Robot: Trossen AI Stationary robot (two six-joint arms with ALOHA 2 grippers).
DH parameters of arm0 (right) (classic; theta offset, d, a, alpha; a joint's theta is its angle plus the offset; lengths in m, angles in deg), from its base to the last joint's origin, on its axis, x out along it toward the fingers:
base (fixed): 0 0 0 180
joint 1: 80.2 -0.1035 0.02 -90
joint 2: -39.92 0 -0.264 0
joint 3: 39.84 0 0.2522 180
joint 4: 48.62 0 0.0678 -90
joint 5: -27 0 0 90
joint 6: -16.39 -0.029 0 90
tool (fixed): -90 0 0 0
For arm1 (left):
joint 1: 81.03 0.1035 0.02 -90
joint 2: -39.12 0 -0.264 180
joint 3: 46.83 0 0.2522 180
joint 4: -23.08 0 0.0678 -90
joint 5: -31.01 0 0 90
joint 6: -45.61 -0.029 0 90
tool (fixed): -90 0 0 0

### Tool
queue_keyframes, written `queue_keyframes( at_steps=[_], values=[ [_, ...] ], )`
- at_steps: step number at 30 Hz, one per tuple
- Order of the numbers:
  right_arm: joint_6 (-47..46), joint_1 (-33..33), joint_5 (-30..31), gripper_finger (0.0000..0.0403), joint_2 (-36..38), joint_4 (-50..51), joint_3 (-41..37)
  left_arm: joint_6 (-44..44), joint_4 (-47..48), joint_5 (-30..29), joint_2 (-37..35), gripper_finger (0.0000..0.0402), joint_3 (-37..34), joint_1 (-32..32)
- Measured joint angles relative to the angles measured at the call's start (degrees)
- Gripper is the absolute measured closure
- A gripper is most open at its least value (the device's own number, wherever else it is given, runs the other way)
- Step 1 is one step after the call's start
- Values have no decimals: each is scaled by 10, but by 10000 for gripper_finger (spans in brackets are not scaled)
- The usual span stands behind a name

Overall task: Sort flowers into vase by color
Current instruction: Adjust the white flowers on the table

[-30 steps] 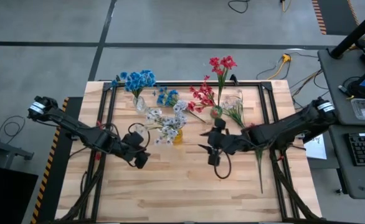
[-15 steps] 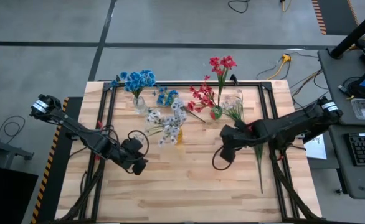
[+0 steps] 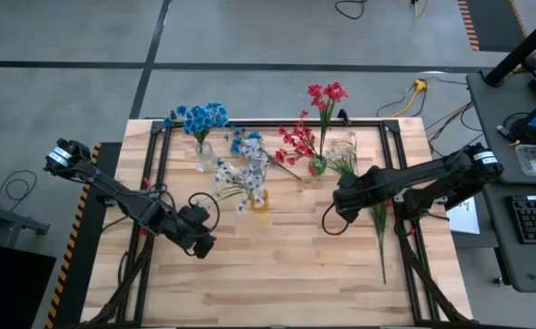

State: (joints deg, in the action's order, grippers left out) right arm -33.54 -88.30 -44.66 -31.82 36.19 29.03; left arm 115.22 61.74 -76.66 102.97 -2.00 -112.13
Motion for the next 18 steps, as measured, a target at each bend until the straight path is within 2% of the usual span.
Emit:
queue_keyframes(
  at_steps=[3,10,12,16,18],
  values=[
    [14,8,-29,211,0,1,-8,11,0,15,-2,235,0,-3],
    [41,13,-163,211,1,11,-8,17,20,90,-5,235,0,-6],
    [41,13,-189,211,1,11,-6,17,32,91,-9,235,0,-7],
    [34,13,-226,211,1,28,-6,6,44,55,-17,235,0,-8],
    [32,13,-241,211,1,43,-6,-5,51,75,-25,235,5,-11]
  ],
)
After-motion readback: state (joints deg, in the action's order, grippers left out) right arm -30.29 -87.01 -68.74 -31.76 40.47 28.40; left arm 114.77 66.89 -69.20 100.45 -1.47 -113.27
